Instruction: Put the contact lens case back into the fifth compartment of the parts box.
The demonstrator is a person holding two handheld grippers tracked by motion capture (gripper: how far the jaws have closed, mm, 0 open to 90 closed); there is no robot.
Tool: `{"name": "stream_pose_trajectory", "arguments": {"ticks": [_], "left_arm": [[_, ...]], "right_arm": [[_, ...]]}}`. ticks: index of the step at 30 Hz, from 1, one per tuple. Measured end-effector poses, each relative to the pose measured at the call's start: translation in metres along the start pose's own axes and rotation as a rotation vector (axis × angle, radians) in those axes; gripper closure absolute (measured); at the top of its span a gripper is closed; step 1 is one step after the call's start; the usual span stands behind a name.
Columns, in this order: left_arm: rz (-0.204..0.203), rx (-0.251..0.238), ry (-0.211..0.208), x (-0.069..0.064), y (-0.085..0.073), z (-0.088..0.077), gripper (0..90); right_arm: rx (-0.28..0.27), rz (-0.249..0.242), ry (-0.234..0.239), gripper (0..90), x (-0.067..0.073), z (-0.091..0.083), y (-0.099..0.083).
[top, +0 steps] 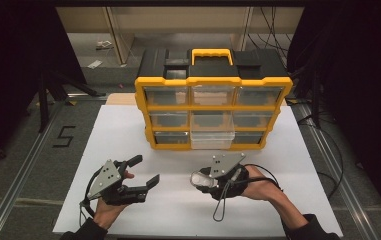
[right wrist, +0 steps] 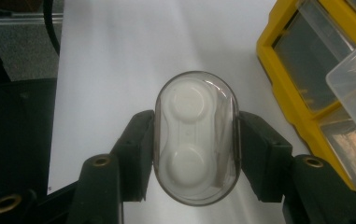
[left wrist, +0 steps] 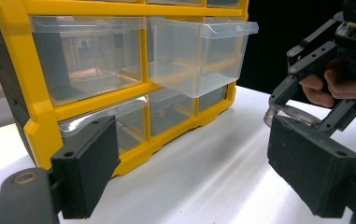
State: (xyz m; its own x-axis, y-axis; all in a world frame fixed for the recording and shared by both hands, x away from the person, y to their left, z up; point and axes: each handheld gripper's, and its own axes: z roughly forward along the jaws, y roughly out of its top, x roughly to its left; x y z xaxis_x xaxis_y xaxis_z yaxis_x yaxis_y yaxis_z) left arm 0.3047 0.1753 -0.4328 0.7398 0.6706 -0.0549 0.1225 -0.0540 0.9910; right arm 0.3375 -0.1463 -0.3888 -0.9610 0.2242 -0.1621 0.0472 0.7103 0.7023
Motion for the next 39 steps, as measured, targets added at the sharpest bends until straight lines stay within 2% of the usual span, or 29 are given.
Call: {"name": "stream_pose_trajectory", "arguments": {"ticks": [26,39], "left_arm": [[0.001,0.002,0.003,0.000,0.000,0.000,16.5],[0.001,0.002,0.001,0.000,0.000,0.000,16.5]], "right_arm": [[-0.100,0.002,-0.043,49.5,-0.002,-0.024,0.013],[-0.127,0.007,-0.056,49.5,-0.003,-0.031,0.016]]}}
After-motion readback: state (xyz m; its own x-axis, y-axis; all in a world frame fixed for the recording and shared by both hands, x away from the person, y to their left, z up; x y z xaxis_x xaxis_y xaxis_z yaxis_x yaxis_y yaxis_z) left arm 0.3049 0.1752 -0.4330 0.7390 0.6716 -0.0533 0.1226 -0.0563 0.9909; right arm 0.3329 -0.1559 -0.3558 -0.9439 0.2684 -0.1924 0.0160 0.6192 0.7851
